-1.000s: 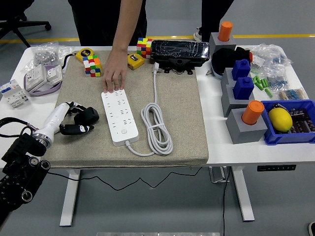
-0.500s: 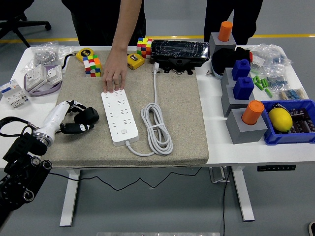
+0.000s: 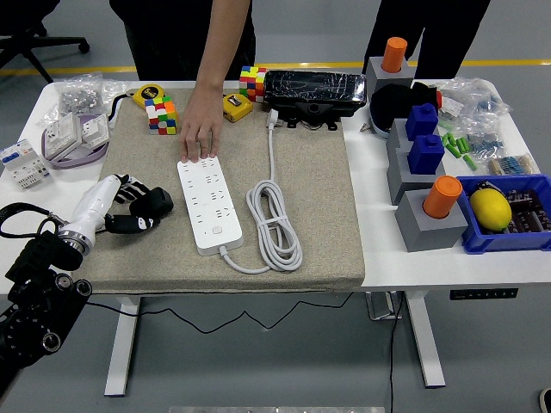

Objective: Pick up the plug,place it near the board,insert it into the board,press the button

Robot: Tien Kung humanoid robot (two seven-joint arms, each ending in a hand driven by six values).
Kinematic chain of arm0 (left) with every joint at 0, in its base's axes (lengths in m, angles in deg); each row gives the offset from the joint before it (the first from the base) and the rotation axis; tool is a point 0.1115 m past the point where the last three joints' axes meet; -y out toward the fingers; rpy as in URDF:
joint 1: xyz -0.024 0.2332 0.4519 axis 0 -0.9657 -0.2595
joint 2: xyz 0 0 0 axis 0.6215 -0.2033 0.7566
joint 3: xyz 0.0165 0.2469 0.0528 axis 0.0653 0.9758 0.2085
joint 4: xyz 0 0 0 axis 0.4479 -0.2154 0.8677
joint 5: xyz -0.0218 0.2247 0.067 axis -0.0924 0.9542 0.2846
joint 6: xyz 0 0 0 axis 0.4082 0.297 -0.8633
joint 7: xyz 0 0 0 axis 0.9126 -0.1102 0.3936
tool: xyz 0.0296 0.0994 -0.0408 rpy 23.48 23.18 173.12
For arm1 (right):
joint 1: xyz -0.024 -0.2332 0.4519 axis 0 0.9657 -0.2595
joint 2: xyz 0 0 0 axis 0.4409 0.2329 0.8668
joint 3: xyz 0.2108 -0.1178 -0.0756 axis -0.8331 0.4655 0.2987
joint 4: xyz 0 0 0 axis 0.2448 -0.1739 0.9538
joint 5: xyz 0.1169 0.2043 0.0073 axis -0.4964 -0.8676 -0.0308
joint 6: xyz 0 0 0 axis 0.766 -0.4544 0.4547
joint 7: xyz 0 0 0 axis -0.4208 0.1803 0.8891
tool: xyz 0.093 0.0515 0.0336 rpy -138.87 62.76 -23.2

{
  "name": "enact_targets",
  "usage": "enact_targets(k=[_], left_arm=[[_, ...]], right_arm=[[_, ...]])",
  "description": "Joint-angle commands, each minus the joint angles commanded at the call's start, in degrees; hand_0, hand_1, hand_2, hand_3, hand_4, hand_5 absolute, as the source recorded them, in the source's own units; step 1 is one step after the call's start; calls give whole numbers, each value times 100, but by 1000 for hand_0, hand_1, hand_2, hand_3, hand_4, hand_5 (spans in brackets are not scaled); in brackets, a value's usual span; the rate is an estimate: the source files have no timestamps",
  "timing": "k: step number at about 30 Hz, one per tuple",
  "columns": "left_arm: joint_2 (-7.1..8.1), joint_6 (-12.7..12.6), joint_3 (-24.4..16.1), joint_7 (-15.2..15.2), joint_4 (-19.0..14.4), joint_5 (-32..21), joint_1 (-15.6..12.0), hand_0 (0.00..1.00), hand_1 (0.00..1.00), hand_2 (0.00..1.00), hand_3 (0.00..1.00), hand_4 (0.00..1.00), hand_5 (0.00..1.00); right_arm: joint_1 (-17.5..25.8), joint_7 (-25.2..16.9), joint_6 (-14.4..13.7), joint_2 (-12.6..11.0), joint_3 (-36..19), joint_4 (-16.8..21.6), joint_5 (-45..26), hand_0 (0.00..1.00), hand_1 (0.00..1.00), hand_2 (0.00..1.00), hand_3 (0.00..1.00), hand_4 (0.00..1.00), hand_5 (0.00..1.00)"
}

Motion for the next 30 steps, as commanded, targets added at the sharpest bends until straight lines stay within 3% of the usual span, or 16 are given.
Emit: enact_targets(k=[10,11,30], left_arm=[[-7,-45,28,3,-10,9,-12,448,518,537,547,910,68],[-7,-53,24,4,-11,10,-14,425,508,516,539,847,42],[-33,-93,60,-18,-76,22,3,405,488,466,521,791,18]], right_arm=[[9,13,3,32,-53,0,44,832,803,792,812,998,998],[9,9,6,38,-43,0,42,832,802,791,812,998,998],[-44,-34,30,147,34,0,4,832,802,790,811,998,998]])
